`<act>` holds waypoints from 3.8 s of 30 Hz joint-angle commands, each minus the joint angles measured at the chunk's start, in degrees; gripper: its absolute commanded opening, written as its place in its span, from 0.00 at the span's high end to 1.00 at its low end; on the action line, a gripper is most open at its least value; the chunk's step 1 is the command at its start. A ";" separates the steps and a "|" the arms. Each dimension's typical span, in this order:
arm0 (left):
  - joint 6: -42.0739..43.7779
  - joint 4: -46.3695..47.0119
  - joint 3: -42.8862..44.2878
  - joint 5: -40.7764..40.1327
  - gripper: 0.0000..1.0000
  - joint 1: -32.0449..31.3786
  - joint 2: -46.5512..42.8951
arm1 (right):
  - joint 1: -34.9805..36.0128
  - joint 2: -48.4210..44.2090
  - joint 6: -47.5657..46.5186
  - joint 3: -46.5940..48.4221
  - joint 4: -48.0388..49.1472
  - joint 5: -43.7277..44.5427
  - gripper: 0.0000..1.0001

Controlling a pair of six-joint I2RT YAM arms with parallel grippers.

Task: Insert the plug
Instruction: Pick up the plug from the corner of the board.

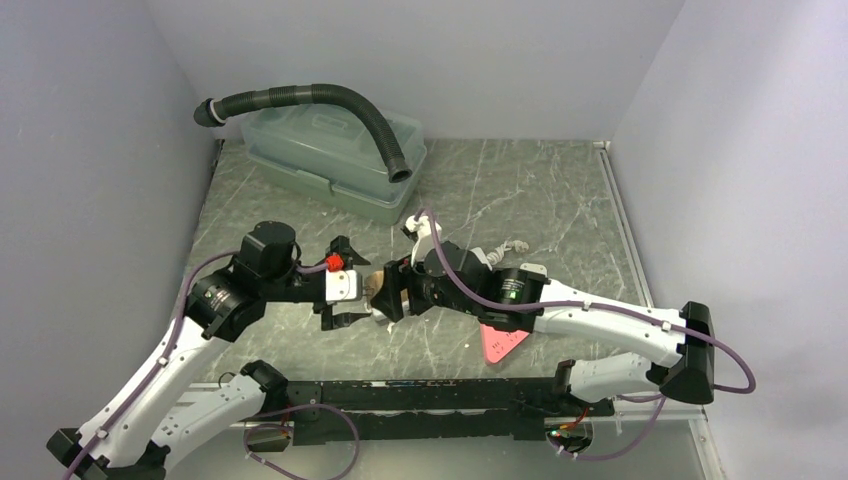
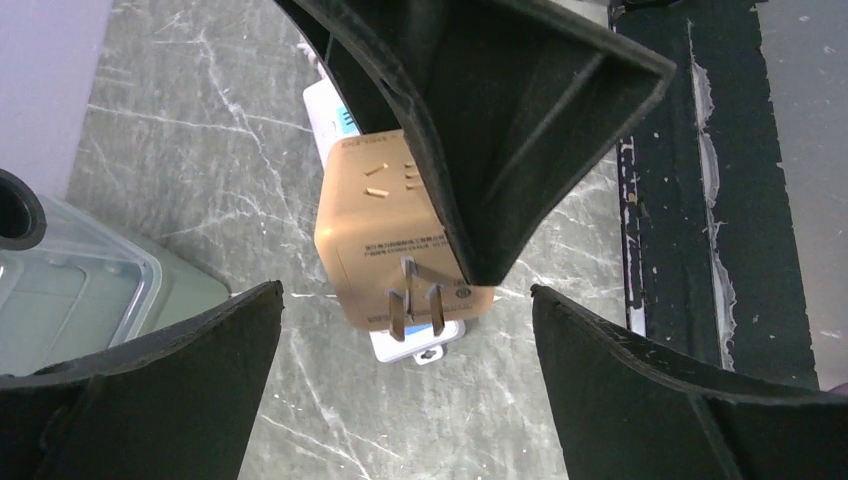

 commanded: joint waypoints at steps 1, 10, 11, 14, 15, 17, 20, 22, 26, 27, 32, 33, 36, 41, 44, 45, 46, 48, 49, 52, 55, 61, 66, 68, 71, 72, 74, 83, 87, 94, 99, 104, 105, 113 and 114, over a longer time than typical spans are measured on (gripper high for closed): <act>-3.44 2.72 0.19 0.85 0.00 -0.04 0.48 | -0.22 0.42 1.33 3.42 6.51 -0.76 0.56; -3.18 3.69 -1.59 0.72 0.00 -0.14 2.31 | -0.22 1.13 1.32 4.14 8.60 -2.08 0.56; -3.09 3.65 -1.54 0.56 0.00 -0.13 2.71 | -0.22 1.14 1.33 4.16 8.85 -2.21 0.56; -2.68 3.67 -1.49 -0.32 0.01 -0.15 3.70 | -0.22 1.05 1.33 4.17 9.95 -2.97 0.56; -2.68 3.77 -1.36 -0.53 0.07 -0.15 3.95 | -0.22 1.12 1.25 4.29 10.09 -3.32 0.56; -3.26 3.78 -0.59 -0.72 0.27 -0.15 4.79 | -0.22 1.39 1.16 4.43 10.19 -3.93 0.55; -5.68 4.11 1.27 -1.44 0.78 -0.15 6.13 | -0.22 1.22 1.00 3.81 10.95 -4.90 0.48; -6.93 4.27 1.64 -1.80 0.97 -0.15 6.28 | -0.34 0.31 0.71 2.93 11.60 -5.45 0.38; -11.10 4.44 1.22 -1.15 1.00 -0.15 4.92 | -1.18 -3.22 -0.05 0.41 11.80 -5.95 0.11; -12.77 4.55 1.17 -0.88 1.00 -0.14 4.50 | -1.58 -4.80 -0.89 -0.14 11.37 -6.08 0.07; -22.26 5.22 1.60 1.99 1.00 -0.15 3.55 | -3.23 -11.85 -6.89 -2.22 6.88 -5.88 0.00; -23.92 5.69 1.68 2.67 1.00 -0.08 3.42 | -3.43 -13.15 -8.44 -2.63 6.28 -5.69 0.00; -30.01 8.94 1.88 4.31 1.00 -0.06 3.48 | -3.51 -17.17 -14.04 -5.79 7.27 -5.53 0.00; -40.89 15.15 2.99 10.24 1.00 -0.01 4.50 | -3.60 -23.01 -18.63 -11.68 13.25 -10.84 0.00; -47.53 20.09 3.07 15.10 1.00 0.03 5.06 | -3.65 -22.55 -19.75 -10.92 14.23 -17.32 0.00; -49.34 22.07 3.04 17.19 1.00 0.03 5.10 | -3.64 -22.24 -19.95 -10.37 14.11 -17.95 0.00; -51.31 24.11 2.91 19.54 1.00 0.03 5.17 | -3.64 -22.09 -20.16 -10.04 14.31 -18.07 0.00; -54.35 27.27 2.82 22.08 1.00 0.03 5.28 | -3.67 -22.48 -19.96 -10.30 16.62 -18.43 0.00; -55.18 28.08 2.91 23.12 1.00 0.03 5.32 | -3.66 -22.96 -19.56 -10.86 18.47 -18.89 0.00; -56.29 29.81 3.17 26.16 1.00 0.03 5.46 | -3.64 -24.28 -17.70 -12.86 24.95 -19.94 0.00; -56.60 31.83 3.11 28.95 1.00 0.03 5.37 | -3.65 -24.36 -15.58 -14.24 29.51 -20.97 0.00; -54.99 32.45 3.71 30.58 1.00 0.03 5.21 | -3.64 -20.47 -12.17 -12.36 30.76 -20.24 0.01; -53.49 31.05 4.12 30.05 1.00 0.03 5.11 | -3.64 -19.08 -9.27 -12.15 32.65 -20.17 0.35; -51.62 29.56 4.32 30.32 1.00 0.03 5.10 | -3.64 -19.30 -8.73 -12.45 33.04 -19.27 0.56; -46.75 24.26 4.59 29.10 0.92 0.05 4.87 | -3.64 -20.95 -8.22 -12.68 32.09 -16.00 0.91; -44.03 21.39 4.96 28.00 0.71 0.03 4.83 | -3.64 -21.60 -8.16 -12.28 30.92 -14.62 0.98; -34.09 15.41 5.68 24.94 0.02 0.03 4.37 | -3.73 -22.98 -8.54 -11.14 27.94 -12.65 1.00; -1.52 14.74 4.51 1.92 0.00 0.01 -2.93 | -4.15 -16.43 -8.61 3.98 2.48 -9.78 1.00; 9.62 15.29 3.77 6.67 0.00 -0.06 -4.44 | -4.62 -11.84 -8.10 9.03 -0.69 -13.69 1.00; 16.96 18.39 2.03 5.87 0.00 -0.06 -6.17 | -7.17 -7.77 -7.54 11.77 -1.89 -19.75 1.00; 18.57 14.34 3.16 7.37 0.00 -0.06 -5.28 | -9.09 -5.82 -7.29 12.79 -1.89 -23.22 1.00; 21.77 9.39 3.33 10.04 0.00 -0.02 -4.09 | -9.97 -2.03 -6.77 16.43 -1.58 -25.51 1.00; 21.85 9.60 3.25 9.37 0.00 -0.05 -3.85 | -9.97 -1.33 -6.71 16.93 -1.57 -25.85 1.00; 20.56 8.67 4.69 7.41 0.49 -0.06 -1.87 | -10.06 1.12 -5.45 17.63 -1.02 -26.32 0.97; 21.42 7.54 4.75 6.90 0.62 -0.06 -1.69 | -10.06 0.89 -5.31 17.50 -0.92 -25.83 0.95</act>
